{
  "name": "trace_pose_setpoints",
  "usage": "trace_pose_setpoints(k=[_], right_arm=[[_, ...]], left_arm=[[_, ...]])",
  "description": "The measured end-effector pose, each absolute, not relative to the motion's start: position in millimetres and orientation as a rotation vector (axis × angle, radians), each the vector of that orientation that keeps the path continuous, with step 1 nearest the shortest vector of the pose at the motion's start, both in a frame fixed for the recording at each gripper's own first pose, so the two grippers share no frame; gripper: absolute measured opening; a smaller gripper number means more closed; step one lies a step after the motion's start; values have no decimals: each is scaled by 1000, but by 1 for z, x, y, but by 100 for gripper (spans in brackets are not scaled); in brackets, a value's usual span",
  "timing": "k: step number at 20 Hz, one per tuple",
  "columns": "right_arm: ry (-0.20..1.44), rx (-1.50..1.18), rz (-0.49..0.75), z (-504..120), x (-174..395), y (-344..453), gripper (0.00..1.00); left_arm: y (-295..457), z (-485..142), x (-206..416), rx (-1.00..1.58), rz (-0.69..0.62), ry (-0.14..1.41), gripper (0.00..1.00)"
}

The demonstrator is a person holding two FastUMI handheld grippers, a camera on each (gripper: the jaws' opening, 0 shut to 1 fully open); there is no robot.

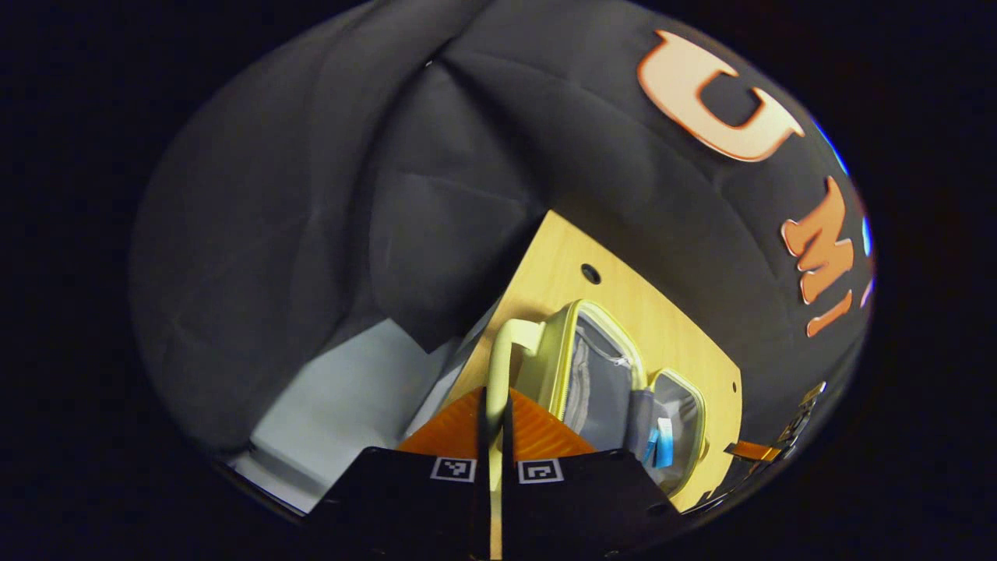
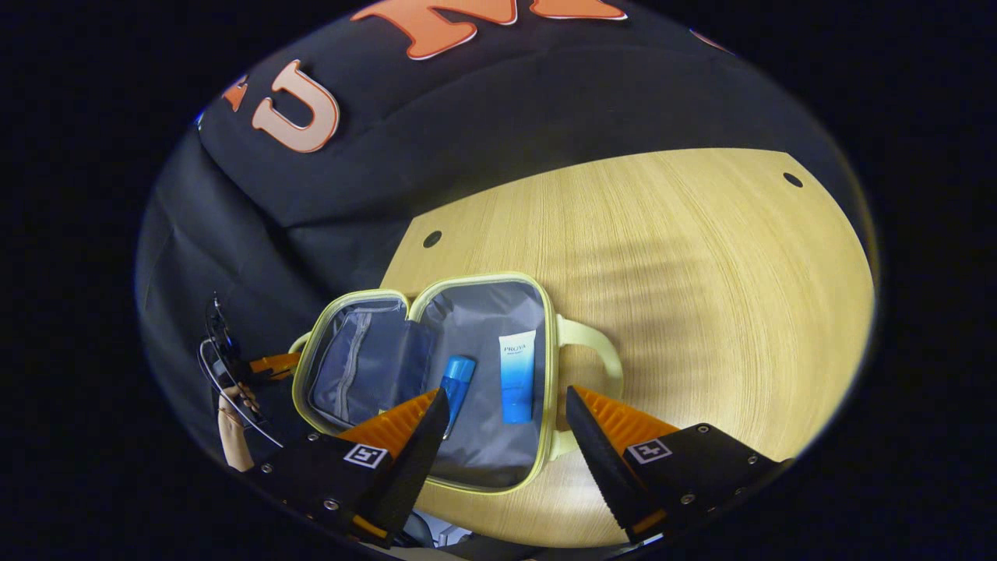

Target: First open the suitcase, pack the skin care products into it, and then close the suitcase.

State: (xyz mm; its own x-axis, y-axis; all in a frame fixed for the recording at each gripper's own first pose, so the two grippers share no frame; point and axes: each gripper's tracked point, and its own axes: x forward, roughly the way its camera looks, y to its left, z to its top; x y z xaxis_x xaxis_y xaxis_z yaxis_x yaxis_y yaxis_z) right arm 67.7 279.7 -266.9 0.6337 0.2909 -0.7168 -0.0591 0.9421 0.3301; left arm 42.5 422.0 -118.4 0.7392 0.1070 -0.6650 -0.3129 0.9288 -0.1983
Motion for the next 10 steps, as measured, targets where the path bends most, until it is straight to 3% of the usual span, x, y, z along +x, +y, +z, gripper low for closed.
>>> trace_pose_setpoints(k=[10], right_arm=[[662,279,241,-172,64,214,96]], left_arm=[[250,-10,50,121,194,614,3]])
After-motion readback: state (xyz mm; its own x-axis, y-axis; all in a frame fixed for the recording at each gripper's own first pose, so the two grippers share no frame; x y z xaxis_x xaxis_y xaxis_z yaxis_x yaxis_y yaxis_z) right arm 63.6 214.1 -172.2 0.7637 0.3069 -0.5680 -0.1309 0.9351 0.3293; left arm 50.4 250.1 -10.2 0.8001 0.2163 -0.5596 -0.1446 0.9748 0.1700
